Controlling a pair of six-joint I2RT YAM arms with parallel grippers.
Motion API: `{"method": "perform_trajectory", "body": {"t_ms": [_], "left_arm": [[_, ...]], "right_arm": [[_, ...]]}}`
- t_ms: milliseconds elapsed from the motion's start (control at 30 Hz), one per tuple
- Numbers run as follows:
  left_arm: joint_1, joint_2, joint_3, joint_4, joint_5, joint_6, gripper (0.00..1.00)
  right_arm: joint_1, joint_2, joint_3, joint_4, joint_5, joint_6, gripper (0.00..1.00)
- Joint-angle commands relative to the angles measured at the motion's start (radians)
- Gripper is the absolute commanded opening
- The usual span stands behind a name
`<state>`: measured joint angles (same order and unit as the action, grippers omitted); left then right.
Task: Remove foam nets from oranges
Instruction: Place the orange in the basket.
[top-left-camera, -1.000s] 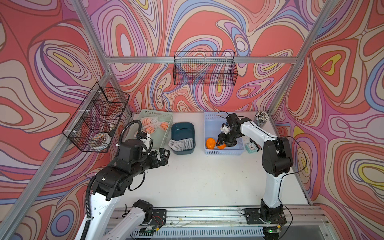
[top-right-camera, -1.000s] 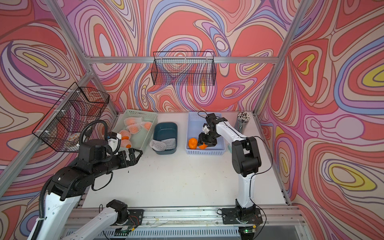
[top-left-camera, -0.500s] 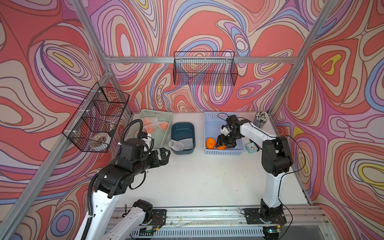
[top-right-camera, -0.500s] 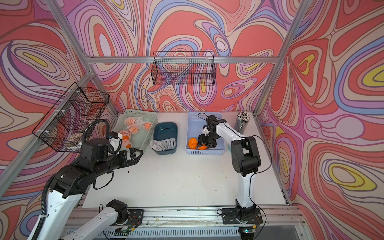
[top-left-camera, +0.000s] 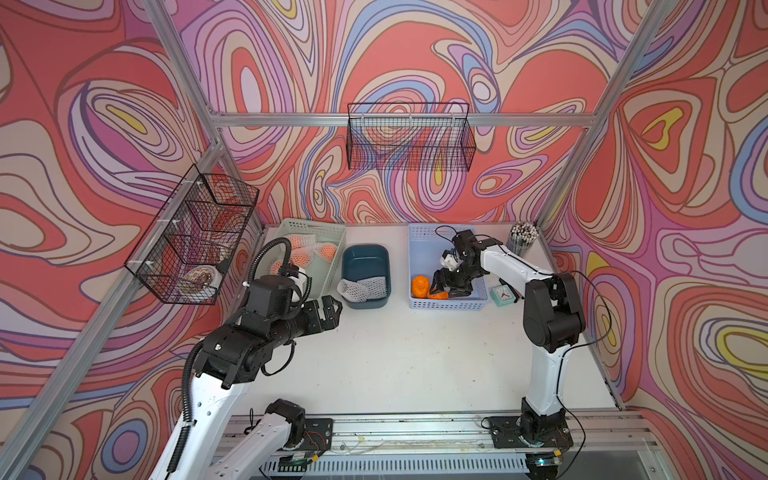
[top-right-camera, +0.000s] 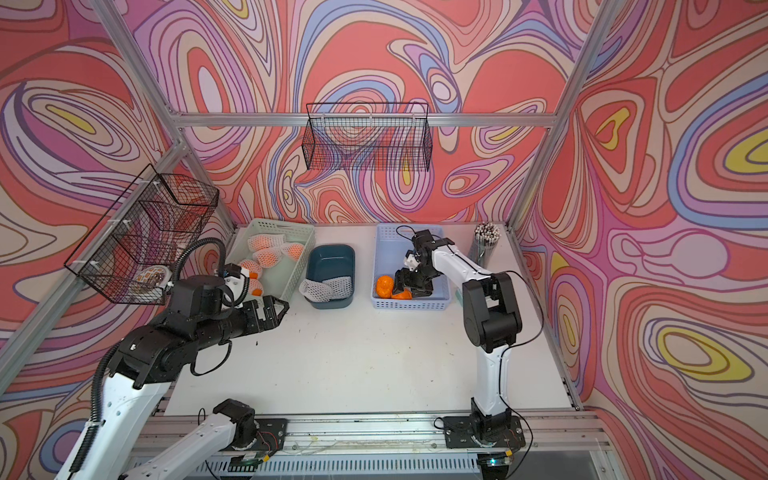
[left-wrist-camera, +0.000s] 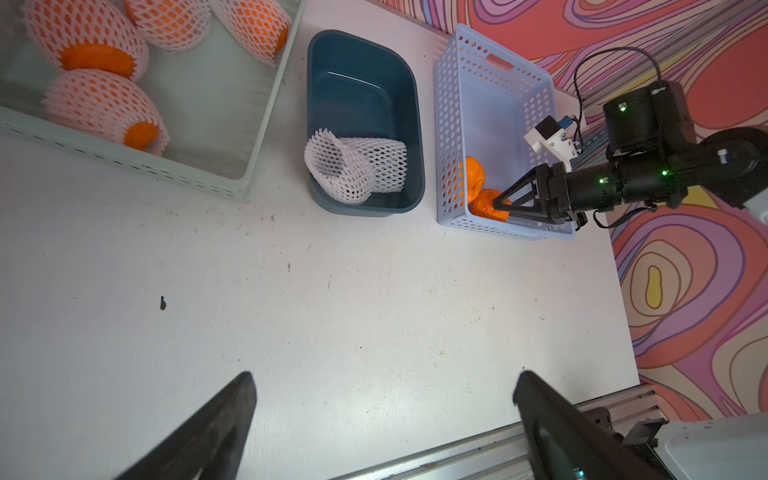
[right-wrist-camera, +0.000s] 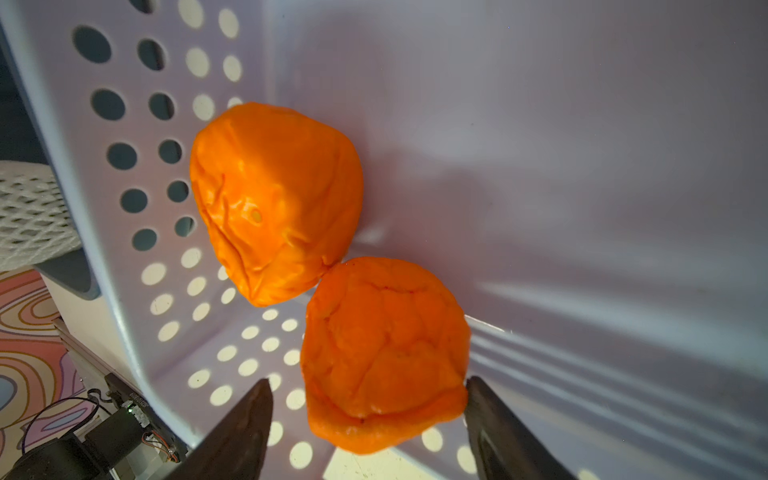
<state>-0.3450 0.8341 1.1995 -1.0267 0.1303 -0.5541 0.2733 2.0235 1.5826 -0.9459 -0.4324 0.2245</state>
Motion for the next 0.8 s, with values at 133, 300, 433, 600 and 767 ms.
{"method": "perform_trajectory", "body": {"t_ms": [133,300,433,600,767], "left_arm": [[0.007,0.019,-0.006,0.005,-0.014,-0.008,1.00],[0.006,0.051,0.012,-0.029,-0.075,-0.024,1.00],[0.009,0.104,0.042,-0.070,-0.142,-0.037,1.00],[0.035,0.169,0.075,-0.084,-0.169,-0.045,1.00],[0.118,0.233,0.081,-0.047,-0.110,-0.030,1.00]], "right_arm": [[-0.012,-0.013,-0.010,0.000,-0.011,-0.016,0.75],[-0.017,-0.035,0.001,-0.006,0.000,-0.022,0.79],[-0.017,-0.061,0.020,-0.020,0.016,-0.034,0.87],[-0.017,-0.107,0.025,-0.027,-0.006,-0.043,0.95],[-0.017,-0.187,-0.002,0.001,-0.029,-0.050,0.98]]}}
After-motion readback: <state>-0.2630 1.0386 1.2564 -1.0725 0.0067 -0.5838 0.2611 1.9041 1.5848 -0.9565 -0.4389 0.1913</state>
